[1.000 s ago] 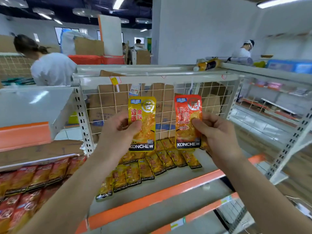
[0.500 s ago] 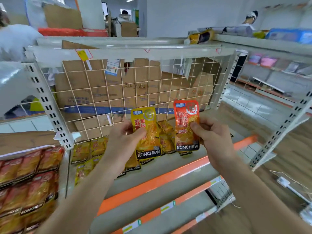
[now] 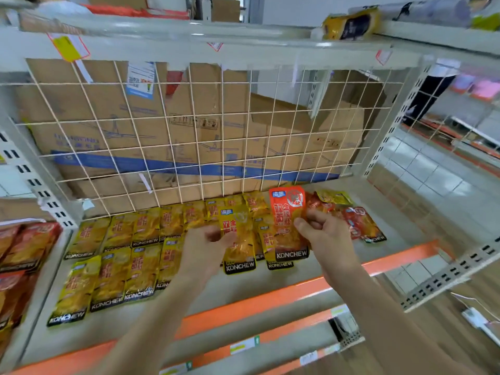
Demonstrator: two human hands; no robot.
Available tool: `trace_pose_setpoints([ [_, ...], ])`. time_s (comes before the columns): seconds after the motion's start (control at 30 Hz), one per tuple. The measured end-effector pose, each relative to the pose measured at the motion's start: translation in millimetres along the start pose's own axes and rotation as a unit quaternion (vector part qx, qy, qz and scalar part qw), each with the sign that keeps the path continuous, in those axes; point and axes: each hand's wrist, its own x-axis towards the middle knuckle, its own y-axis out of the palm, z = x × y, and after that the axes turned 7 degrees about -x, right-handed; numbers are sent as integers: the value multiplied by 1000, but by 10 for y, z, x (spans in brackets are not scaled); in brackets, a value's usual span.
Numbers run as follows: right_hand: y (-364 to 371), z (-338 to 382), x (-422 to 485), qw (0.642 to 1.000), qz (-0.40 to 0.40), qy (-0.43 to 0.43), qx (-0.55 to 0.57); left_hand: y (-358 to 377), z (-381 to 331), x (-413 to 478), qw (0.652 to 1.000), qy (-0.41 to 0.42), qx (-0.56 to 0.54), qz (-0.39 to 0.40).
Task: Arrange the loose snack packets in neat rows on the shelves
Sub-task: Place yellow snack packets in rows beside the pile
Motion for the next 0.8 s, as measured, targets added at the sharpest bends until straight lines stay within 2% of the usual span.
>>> trace_pose_setpoints([
  [0.3, -53, -367, 423, 997, 52, 45, -21, 343, 624, 328, 983, 18, 176, -49],
  [0.5, -41, -517, 521, 994, 88, 48, -36, 463, 729, 369, 965, 19, 254, -60],
  [0.67, -54, -573, 612, 994, 88, 61, -32, 533, 782, 343, 902, 33, 425, -67],
  [0.7, -55, -574, 623, 994, 86, 60, -33, 547, 782, 322, 891, 56, 443, -77],
  [0.8, -44, -579, 641, 994, 85, 59, -22, 612, 809, 252, 846, 215, 480, -89],
])
